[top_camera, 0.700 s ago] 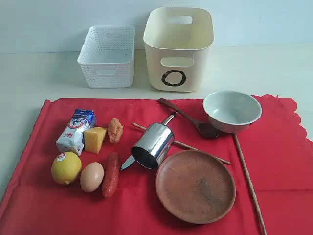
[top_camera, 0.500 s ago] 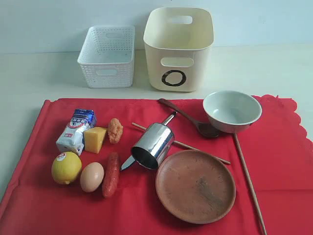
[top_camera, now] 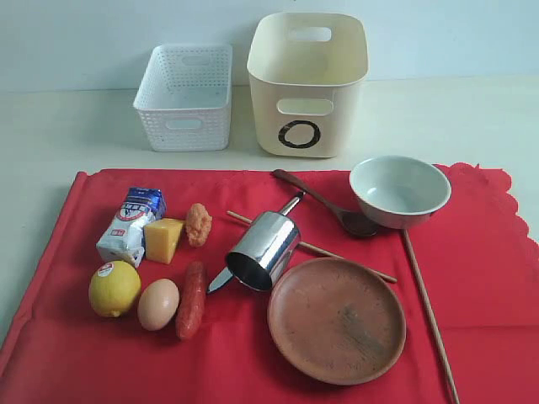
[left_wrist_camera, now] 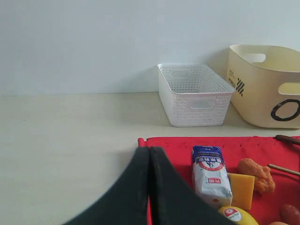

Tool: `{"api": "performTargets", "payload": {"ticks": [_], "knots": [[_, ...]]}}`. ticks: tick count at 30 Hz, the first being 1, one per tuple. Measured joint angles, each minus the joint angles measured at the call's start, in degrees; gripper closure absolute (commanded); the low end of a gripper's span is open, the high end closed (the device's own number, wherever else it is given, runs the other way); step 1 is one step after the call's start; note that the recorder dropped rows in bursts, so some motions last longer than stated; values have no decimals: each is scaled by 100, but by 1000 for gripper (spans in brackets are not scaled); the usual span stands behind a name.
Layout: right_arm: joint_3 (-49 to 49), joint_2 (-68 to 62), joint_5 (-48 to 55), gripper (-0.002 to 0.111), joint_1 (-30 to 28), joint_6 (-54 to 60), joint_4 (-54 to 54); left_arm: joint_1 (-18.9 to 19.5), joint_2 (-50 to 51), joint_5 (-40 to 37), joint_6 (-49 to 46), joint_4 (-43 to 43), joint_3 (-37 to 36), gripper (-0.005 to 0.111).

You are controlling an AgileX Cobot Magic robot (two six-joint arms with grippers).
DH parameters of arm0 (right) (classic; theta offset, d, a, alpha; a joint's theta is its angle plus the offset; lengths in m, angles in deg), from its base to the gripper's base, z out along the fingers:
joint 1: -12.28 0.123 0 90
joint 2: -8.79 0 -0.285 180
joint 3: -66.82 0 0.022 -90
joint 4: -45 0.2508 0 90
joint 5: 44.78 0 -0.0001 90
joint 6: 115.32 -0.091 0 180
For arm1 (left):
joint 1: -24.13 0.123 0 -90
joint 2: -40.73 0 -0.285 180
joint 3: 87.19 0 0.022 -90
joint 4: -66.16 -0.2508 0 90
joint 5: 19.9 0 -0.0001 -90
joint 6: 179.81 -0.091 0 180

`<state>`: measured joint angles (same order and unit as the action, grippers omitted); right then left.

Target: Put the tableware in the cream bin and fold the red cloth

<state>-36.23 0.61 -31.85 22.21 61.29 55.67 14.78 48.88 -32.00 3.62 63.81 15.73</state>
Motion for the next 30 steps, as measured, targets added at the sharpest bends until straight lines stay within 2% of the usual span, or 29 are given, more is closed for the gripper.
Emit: {"api": "performTargets", "payload": {"ticks": [25, 27, 30], "knots": [[0, 0, 0, 108, 0, 0, 0, 0, 0, 11, 0, 0, 0, 107], [0, 0, 0, 108, 0, 0, 0, 0, 0, 186, 0, 0, -10, 107], [0, 0, 0, 108, 0, 0, 0, 0, 0, 967, 257, 0, -25, 107]]}}
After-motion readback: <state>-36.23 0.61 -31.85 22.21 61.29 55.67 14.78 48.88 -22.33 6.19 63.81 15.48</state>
